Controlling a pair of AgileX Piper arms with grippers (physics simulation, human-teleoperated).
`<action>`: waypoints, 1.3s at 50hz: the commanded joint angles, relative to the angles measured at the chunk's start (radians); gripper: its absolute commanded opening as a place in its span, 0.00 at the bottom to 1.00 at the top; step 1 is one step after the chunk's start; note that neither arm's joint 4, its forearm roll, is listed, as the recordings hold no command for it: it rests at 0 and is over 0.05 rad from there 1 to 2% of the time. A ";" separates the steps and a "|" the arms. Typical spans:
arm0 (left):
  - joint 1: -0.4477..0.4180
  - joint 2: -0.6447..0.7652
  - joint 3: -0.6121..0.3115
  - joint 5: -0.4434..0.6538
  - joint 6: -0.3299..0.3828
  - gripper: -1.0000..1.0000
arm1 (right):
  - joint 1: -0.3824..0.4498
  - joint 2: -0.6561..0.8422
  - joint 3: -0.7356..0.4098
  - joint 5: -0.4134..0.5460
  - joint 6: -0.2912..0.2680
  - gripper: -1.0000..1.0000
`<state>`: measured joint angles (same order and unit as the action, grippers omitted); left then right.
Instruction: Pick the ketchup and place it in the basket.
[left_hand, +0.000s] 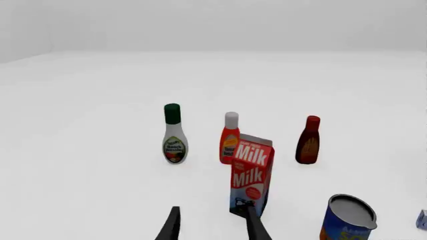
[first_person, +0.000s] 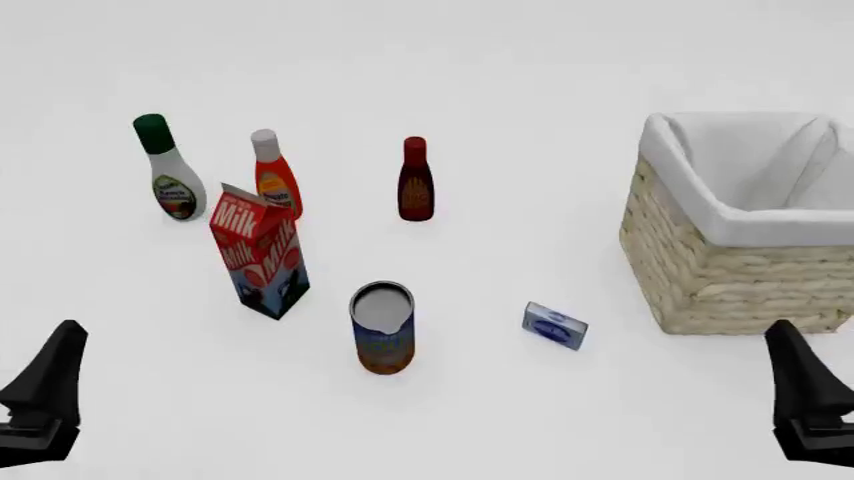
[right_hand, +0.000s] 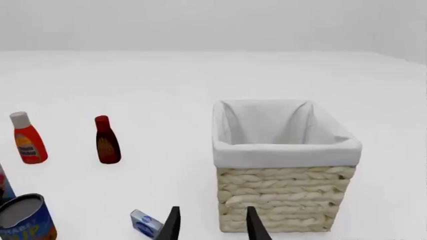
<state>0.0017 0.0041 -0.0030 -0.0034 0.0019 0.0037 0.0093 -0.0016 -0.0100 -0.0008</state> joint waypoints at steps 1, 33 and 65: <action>-0.009 0.041 -0.005 -0.031 0.008 1.00 | -0.014 -0.001 -0.003 0.004 0.003 1.00; -0.074 0.530 -0.411 0.044 0.066 1.00 | -0.020 -0.009 -0.009 -0.007 -0.016 1.00; -0.076 0.968 -0.837 0.246 -0.050 1.00 | -0.012 -0.009 -0.007 -0.007 -0.024 1.00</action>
<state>-0.0716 0.8436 -0.7285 0.1795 -0.0029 -0.0087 0.0003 -0.0085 -0.0210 -0.0247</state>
